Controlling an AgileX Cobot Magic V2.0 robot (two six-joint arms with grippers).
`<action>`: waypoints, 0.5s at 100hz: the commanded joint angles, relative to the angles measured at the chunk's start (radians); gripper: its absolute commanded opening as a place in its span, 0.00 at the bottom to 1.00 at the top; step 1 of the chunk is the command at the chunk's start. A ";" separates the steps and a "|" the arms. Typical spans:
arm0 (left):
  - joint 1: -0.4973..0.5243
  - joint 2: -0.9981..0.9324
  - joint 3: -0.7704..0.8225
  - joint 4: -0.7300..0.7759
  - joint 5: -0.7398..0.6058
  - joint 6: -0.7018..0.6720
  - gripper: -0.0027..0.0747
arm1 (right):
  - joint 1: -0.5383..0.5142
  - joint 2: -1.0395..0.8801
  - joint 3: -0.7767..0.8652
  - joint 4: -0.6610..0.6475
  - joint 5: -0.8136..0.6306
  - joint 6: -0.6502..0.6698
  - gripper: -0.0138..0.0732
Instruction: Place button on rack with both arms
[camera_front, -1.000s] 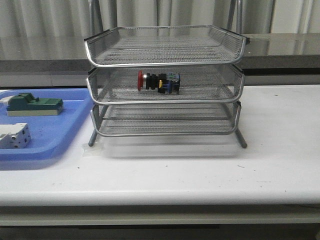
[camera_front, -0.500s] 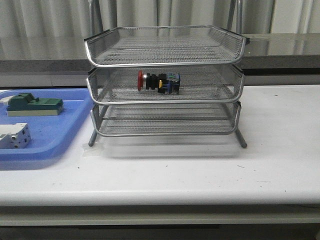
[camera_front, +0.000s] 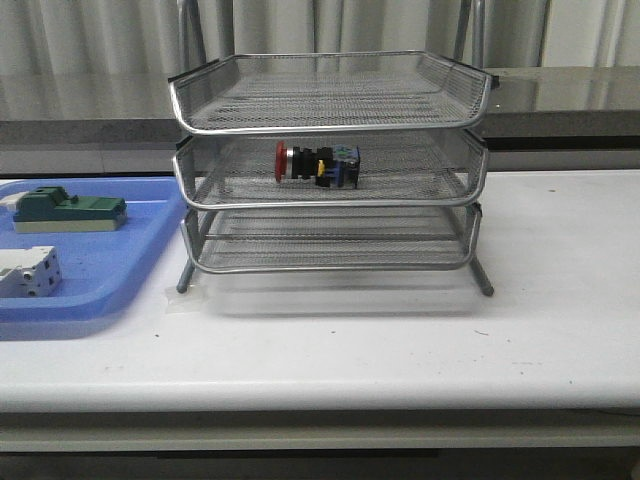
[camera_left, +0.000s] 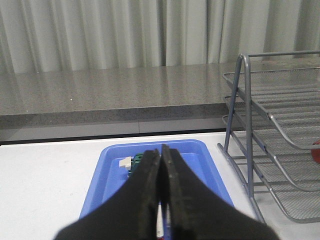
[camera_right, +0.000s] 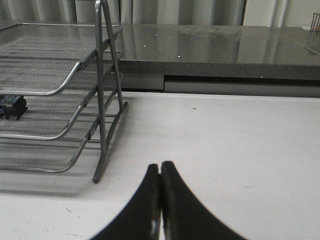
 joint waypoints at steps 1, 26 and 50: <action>0.001 0.009 -0.028 -0.016 -0.072 -0.008 0.01 | -0.004 -0.031 0.018 -0.018 -0.117 0.007 0.09; 0.001 0.009 -0.028 -0.016 -0.072 -0.008 0.01 | -0.004 -0.115 0.105 -0.014 -0.160 0.007 0.09; 0.001 0.009 -0.028 -0.016 -0.072 -0.008 0.01 | -0.004 -0.125 0.120 -0.014 -0.153 0.007 0.09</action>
